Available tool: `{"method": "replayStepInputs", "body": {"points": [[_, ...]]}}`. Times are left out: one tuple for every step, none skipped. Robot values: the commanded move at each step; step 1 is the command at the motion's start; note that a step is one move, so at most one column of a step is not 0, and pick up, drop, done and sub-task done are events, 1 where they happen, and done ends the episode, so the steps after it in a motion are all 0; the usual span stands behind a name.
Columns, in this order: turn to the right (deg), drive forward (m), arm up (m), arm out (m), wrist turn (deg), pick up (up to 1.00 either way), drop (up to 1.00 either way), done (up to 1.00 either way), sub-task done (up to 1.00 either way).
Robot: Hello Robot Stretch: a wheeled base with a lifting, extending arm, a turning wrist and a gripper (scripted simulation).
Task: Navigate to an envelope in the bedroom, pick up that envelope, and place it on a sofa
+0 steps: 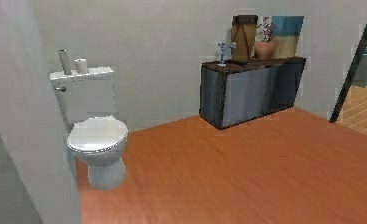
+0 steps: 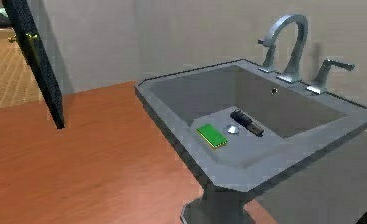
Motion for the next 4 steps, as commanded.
{"method": "replayStepInputs", "body": {"points": [[0.0, 0.15, 0.00, 0.00, 0.0, 0.00, 0.00, 0.00, 0.00], [45.0, 0.00, 0.00, 0.00, 0.0, 0.00, 0.00, 0.00, 0.00], [0.0, 1.00, 0.00, 0.00, 0.0, 0.00, 0.00, 0.00, 0.00], [0.0, 1.00, 0.00, 0.00, 0.0, 0.00, 0.00, 0.00, 0.00]]}}
